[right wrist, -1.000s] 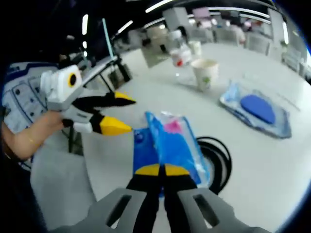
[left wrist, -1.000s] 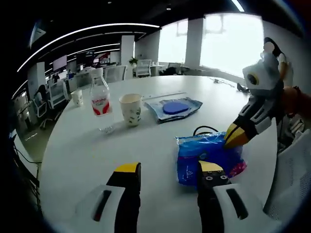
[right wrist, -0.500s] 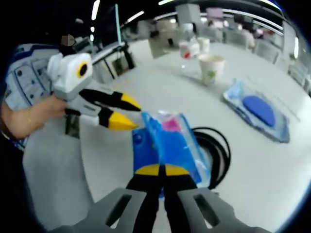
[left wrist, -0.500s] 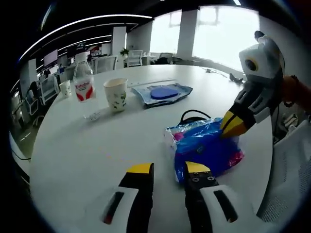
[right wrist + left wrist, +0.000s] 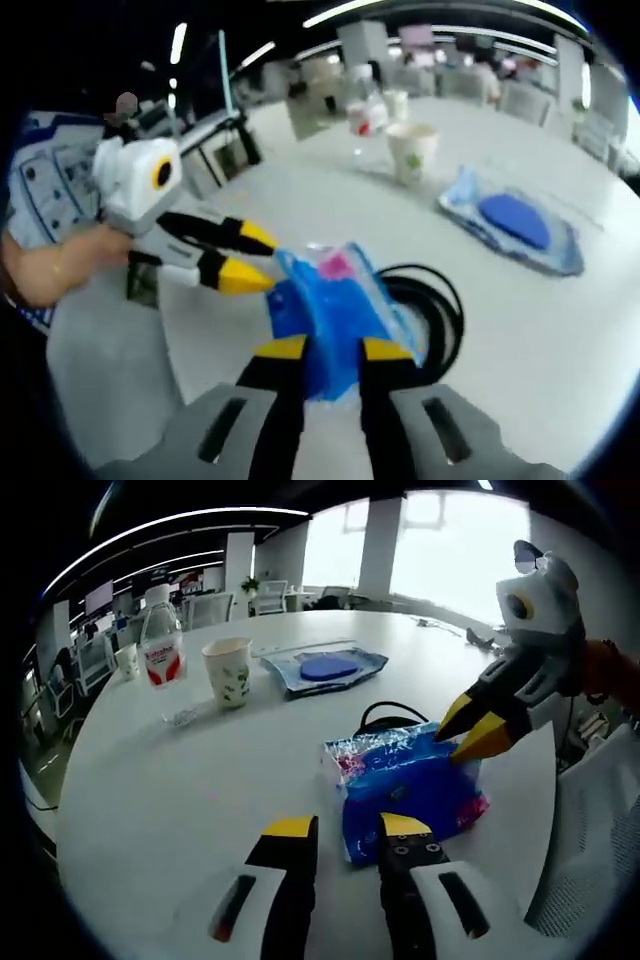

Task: Arrange the tabletop items into an orderly group along one side of the table until the central work area is clear of visible clutter.

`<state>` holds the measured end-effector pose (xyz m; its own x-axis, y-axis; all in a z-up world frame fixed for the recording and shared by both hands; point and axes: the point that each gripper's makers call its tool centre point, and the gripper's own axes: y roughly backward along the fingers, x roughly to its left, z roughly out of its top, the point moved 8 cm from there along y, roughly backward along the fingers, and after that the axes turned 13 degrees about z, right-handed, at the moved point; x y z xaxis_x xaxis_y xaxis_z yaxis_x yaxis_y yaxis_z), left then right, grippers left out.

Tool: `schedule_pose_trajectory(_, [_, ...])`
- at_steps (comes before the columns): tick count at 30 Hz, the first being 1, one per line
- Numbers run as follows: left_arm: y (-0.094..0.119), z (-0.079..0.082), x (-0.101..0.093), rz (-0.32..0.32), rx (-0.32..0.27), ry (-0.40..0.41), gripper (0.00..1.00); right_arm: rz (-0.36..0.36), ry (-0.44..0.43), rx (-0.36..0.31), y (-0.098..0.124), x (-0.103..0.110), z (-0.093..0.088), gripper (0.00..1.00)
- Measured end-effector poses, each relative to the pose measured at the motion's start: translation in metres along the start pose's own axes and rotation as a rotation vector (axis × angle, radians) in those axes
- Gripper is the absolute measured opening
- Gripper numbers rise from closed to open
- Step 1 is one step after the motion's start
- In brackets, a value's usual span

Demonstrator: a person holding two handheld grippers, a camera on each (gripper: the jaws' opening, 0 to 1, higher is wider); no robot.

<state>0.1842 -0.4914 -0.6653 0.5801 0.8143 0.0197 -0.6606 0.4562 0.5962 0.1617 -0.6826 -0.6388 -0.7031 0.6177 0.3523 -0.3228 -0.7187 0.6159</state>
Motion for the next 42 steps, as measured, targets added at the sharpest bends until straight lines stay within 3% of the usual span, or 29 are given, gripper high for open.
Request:
schedule_pose_trajectory(9, [0.0,0.0,-0.001,-0.002,-0.006,0.002,0.26,-0.147,-0.058,-0.031,0.017,0.007,-0.009,0.41])
schedule_pose_trajectory(10, [0.0,0.0,-0.002,-0.002,-0.006,0.004,0.26,-0.177,-0.047,-0.028,0.019,0.008,-0.011,0.42])
schedule_pose_trajectory(16, [-0.001,-0.001,-0.003,0.001,0.002,0.008,0.26,-0.204,-0.134,-0.039,0.016,0.016,-0.025,0.41])
schedule_pose_trajectory(20, [-0.001,-0.003,-0.003,0.008,0.02,0.013,0.26,-0.24,-0.23,-0.047,0.012,0.022,-0.034,0.35])
schedule_pose_trajectory(26, [0.0,-0.006,-0.002,0.007,0.04,0.014,0.23,-0.246,-0.285,-0.039,0.004,0.027,-0.044,0.29])
schedule_pose_trajectory(32, [-0.002,-0.009,-0.001,0.029,0.072,0.007,0.16,-0.281,-0.382,-0.083,-0.004,0.027,-0.05,0.19])
schedule_pose_trajectory(42, [-0.004,-0.016,-0.006,0.009,0.132,-0.021,0.04,-0.286,-0.407,-0.093,-0.011,0.03,-0.057,0.02])
